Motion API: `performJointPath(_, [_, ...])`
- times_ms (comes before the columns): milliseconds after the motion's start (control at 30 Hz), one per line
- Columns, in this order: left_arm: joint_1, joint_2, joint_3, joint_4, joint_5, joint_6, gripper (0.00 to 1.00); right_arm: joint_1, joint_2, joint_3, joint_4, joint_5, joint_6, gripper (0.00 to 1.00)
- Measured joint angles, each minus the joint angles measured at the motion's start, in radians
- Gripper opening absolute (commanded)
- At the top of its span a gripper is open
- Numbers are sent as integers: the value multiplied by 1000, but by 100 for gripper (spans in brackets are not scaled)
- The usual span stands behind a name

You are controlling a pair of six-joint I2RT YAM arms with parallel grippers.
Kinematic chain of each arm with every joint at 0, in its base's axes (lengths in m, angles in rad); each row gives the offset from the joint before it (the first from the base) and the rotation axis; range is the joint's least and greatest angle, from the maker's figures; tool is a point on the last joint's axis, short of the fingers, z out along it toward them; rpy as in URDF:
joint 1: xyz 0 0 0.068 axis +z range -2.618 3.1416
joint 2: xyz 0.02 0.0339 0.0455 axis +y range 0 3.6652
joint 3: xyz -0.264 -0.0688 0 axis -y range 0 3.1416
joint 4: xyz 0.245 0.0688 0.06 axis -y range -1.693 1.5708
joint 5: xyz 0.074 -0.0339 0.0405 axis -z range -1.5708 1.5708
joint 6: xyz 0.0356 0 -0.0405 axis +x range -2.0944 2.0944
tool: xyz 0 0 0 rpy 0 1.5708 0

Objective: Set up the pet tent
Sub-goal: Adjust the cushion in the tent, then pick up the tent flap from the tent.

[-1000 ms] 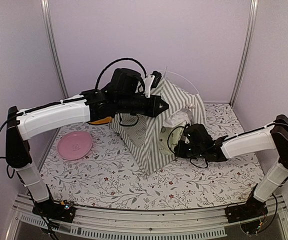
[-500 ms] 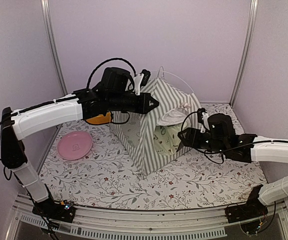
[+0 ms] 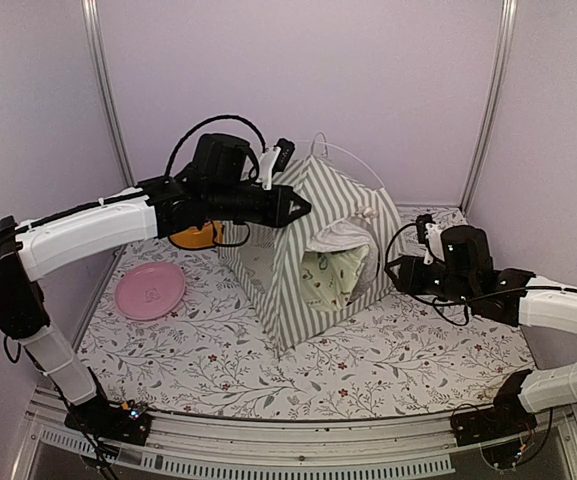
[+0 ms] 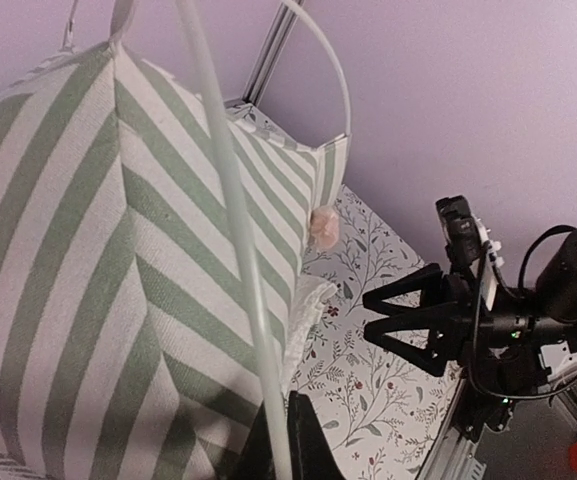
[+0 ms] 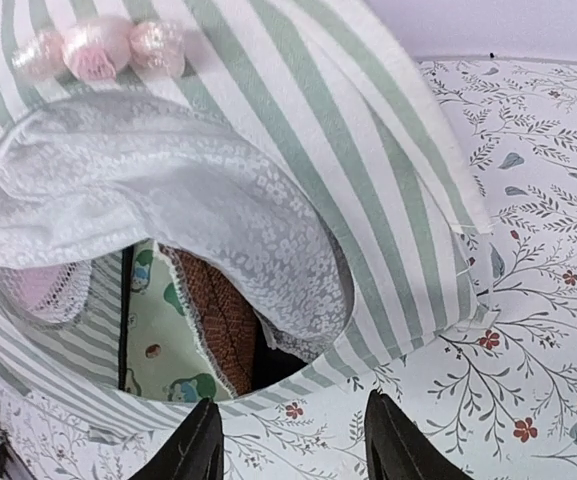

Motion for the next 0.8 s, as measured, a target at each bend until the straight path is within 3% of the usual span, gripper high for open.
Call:
performJointPath(367, [3, 7, 15, -21, 101, 49, 0, 16, 177, -56, 211, -18, -126, 56])
performJointPath(800, [2, 65, 100, -72, 180, 97, 0, 61, 307, -31, 300, 121, -81, 61])
